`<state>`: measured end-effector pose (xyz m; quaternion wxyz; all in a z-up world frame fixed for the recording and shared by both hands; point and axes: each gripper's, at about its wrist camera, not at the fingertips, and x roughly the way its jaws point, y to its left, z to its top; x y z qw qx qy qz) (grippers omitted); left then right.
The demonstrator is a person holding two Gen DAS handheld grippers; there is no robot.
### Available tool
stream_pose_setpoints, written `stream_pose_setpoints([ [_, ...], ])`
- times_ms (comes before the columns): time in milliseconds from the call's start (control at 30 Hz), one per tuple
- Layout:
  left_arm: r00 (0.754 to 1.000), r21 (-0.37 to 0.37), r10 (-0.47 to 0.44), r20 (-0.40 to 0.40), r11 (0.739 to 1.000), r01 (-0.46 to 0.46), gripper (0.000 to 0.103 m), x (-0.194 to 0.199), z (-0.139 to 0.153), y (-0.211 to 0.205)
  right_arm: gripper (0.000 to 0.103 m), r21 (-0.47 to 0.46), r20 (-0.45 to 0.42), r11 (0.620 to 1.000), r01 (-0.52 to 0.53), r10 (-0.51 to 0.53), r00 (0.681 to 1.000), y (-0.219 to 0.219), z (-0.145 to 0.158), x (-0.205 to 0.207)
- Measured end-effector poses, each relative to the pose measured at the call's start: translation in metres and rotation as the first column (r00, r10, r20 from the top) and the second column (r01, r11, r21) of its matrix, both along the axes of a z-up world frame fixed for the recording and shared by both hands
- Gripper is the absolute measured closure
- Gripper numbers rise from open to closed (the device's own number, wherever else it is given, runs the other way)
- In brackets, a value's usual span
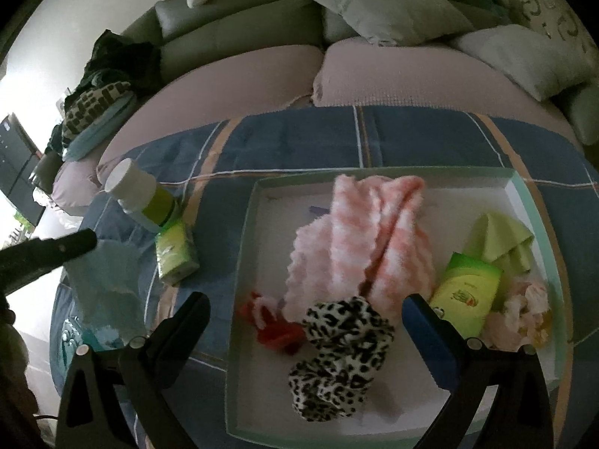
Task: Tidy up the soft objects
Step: 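Grasp the face mask with the left tool while the right tool grasps the other green tissue packet, then lift the mask and packet and carry them over the white tray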
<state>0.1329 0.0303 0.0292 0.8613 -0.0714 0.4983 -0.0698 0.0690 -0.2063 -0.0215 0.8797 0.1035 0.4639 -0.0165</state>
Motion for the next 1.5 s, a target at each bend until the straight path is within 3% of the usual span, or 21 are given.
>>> stream_pose_setpoints([
  [200, 0.993, -0.057, 0.108, 0.054, 0.993, -0.105, 0.077, -0.002, 0.013, 0.044, 0.000, -0.012, 0.030, 0.999, -0.046, 0.047, 0.998, 0.022, 0.005, 0.008],
  [400, 0.979, -0.114, 0.195, 0.053, 0.975, -0.188, 0.077, -0.002, 0.008, 0.077, 0.000, -0.073, 0.045, 0.987, -0.146, 0.149, 0.988, 0.064, 0.009, 0.022],
  [633, 0.954, -0.151, 0.297, 0.034, 0.945, -0.289, 0.077, 0.002, -0.003, 0.106, 0.012, -0.151, 0.007, 0.951, -0.269, 0.273, 0.962, 0.112, -0.003, 0.048],
  [867, 0.950, -0.166, 0.313, 0.001, 0.937, -0.308, 0.077, 0.006, -0.015, 0.115, 0.021, -0.211, -0.068, 0.916, -0.340, 0.333, 0.940, 0.140, -0.030, 0.067],
  [1100, 0.950, -0.169, 0.312, -0.004, 0.936, -0.308, 0.077, 0.007, -0.017, 0.115, 0.024, -0.228, -0.100, 0.907, -0.354, 0.340, 0.935, 0.145, -0.043, 0.078],
  [1300, 0.950, -0.167, 0.312, -0.003, 0.937, -0.308, 0.077, 0.007, -0.017, 0.115, 0.035, -0.232, -0.117, 0.901, -0.366, 0.347, 0.930, 0.150, -0.053, 0.085],
  [1367, 0.951, -0.165, 0.310, -0.003, 0.937, -0.306, 0.077, 0.007, -0.017, 0.114, 0.047, -0.216, -0.120, 0.904, -0.369, 0.350, 0.929, 0.149, -0.056, 0.086],
  [1500, 0.953, -0.163, 0.304, -0.002, 0.940, -0.301, 0.077, 0.007, -0.016, 0.113, 0.050, -0.212, -0.124, 0.904, -0.371, 0.352, 0.928, 0.148, -0.059, 0.089],
])
